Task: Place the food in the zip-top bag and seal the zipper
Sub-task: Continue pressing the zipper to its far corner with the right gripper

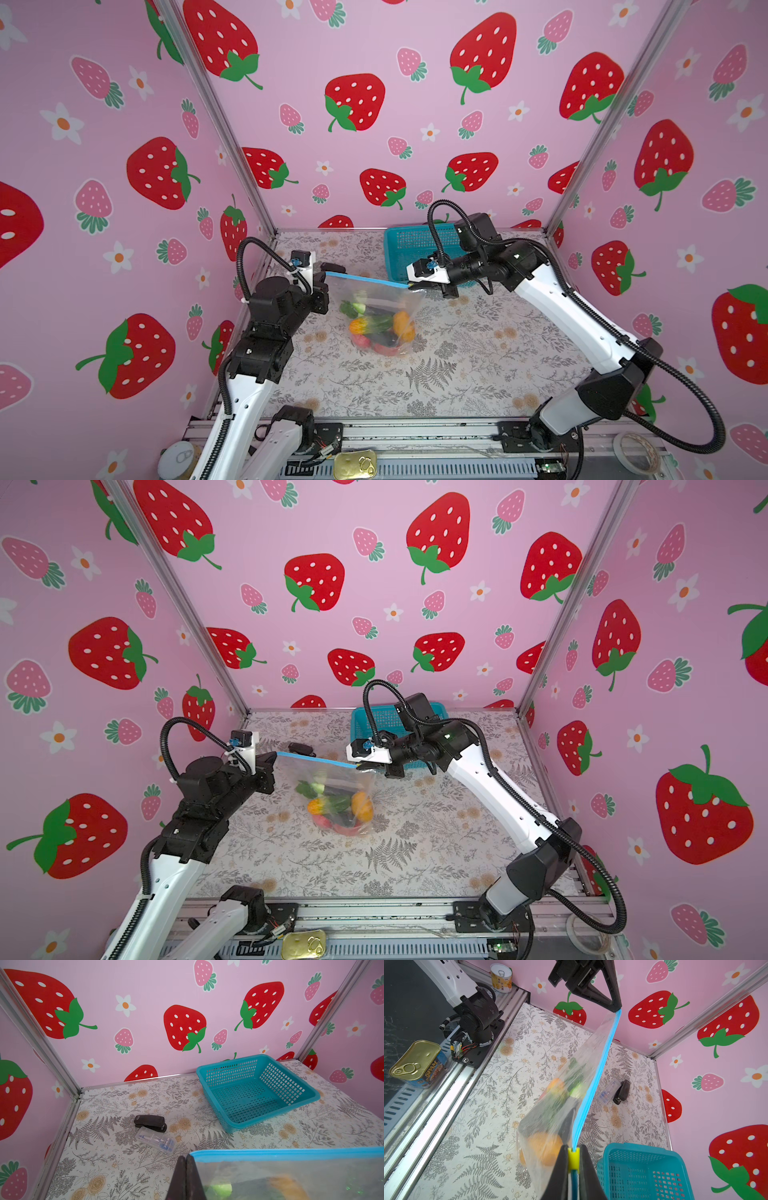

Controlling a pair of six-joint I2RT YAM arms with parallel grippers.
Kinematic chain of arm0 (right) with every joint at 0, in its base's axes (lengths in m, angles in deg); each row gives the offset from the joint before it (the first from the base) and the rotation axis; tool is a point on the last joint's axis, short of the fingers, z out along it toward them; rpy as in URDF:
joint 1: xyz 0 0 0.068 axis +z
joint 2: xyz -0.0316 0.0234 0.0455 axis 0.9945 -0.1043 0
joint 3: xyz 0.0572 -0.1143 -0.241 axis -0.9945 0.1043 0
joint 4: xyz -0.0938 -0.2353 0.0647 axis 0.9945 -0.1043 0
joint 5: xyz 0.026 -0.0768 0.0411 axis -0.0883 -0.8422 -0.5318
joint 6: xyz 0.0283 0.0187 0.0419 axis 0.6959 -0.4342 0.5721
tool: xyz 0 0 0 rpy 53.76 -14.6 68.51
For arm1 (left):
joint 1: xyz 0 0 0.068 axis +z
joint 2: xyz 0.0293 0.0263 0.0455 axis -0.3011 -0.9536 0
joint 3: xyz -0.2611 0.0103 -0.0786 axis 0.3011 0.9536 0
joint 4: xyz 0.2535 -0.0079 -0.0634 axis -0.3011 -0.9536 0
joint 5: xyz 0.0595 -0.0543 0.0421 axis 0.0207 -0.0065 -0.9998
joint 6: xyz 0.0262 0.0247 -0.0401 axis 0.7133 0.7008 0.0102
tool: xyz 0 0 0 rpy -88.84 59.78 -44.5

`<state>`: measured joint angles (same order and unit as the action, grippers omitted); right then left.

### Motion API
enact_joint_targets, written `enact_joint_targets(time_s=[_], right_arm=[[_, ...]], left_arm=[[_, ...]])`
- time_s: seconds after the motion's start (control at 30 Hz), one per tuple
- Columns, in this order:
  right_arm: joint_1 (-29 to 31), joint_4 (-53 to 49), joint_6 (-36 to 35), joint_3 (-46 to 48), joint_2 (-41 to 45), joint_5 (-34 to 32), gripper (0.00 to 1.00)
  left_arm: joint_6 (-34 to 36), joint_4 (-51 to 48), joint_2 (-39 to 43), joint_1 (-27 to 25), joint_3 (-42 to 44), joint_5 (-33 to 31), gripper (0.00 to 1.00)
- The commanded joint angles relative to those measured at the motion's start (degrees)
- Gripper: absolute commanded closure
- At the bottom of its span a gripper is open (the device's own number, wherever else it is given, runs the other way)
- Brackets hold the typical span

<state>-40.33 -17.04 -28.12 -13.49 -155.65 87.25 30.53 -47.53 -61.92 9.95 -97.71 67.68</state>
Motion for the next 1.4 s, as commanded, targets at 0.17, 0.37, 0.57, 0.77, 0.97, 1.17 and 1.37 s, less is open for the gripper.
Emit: enact_joint_targets(time_s=[0.17, 0.37, 0.57, 0.77, 0.97, 1.17, 1.37], right_arm=[[-1.38, -2.47, -0.21, 0.81, 2.88, 1.75, 1.0], [-1.67, -2.37, -0.26, 1.1, 3.25, 1.76, 1.0], [-1.84, -2.27, -0.25, 1.46, 3.5, 1.79, 1.0], [-2.11, -1.73, 0.06, 2.0, 4.07, 1.82, 1.0], [-2.11, -1.73, -0.08, 2.26, 4.09, 1.73, 1.0], [-1.98, -1.18, 0.42, 2.26, 4.26, 3.53, 1.0], [0.98, 0.25, 2.32, 1.5, 3.31, 3.64, 0.72]], left_arm=[[-0.64, -0.57, 0.84, 2.21, -0.39, -6.99, 1.0], [-0.66, -0.63, 0.88, 2.47, -0.44, -6.81, 1.0], [-0.68, -0.73, 0.83, 2.78, -0.5, -6.9, 1.0], [-1.06, -0.66, 0.57, 3.02, -0.65, -6.38, 1.0], [-0.97, -0.73, 0.58, 3.2, -0.66, -6.46, 1.0], [-0.84, -0.9, 0.57, 3.28, -0.71, -4.39, 1.0], [-0.93, 1.26, 0.89, 3.2, -1.44, 9.86, 1.0]])
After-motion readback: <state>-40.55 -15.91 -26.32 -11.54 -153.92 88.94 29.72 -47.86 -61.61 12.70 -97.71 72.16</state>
